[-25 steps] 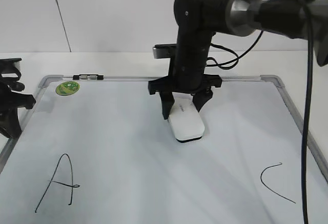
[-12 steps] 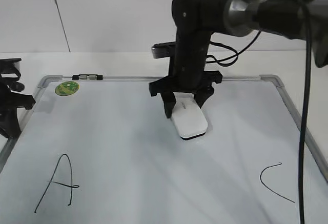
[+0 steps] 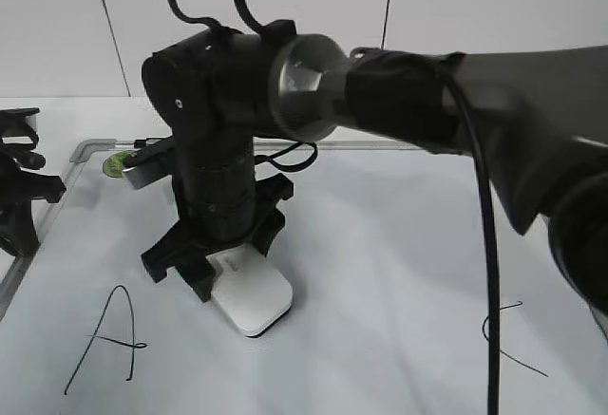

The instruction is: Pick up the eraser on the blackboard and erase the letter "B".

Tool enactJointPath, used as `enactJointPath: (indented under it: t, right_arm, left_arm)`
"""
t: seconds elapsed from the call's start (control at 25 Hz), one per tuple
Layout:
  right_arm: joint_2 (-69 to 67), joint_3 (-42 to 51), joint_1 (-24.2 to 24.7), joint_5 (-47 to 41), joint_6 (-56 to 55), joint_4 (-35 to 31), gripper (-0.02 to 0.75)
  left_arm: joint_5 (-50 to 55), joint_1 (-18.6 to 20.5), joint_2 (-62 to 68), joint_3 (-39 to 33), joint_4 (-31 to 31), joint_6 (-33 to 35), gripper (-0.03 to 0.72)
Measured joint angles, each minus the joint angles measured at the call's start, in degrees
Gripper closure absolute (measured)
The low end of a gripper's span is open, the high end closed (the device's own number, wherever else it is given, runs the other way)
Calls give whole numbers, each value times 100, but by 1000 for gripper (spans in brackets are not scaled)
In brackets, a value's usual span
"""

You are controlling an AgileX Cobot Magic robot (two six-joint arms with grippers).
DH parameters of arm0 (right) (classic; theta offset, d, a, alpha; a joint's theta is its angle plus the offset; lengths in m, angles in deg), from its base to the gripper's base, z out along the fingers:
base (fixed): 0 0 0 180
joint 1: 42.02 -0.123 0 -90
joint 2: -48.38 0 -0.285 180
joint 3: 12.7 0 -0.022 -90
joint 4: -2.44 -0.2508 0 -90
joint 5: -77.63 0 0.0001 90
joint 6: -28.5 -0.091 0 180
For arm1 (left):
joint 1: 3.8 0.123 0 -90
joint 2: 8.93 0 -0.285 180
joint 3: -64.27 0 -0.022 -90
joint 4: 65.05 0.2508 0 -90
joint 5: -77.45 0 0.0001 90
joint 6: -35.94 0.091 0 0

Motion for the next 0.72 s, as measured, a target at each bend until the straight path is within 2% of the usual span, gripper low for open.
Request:
enactJointPath:
  t: [0.2,0.36,0.48,0.72]
  right_arm:
    - [0,0,36,28,24,-11,216]
    - [0,0,372,28,12,-345,216]
    - [0,0,833,56,-132,-487,216]
    - [0,0,2118,88,-301,-405,216]
  left_arm:
    - [0,0,0,0,0,0,666]
    - [-11,0,0,0,-10,0,666]
    - [-33,0,0,0,-33,0,666]
    - [-33,0,0,0,-33,0,666]
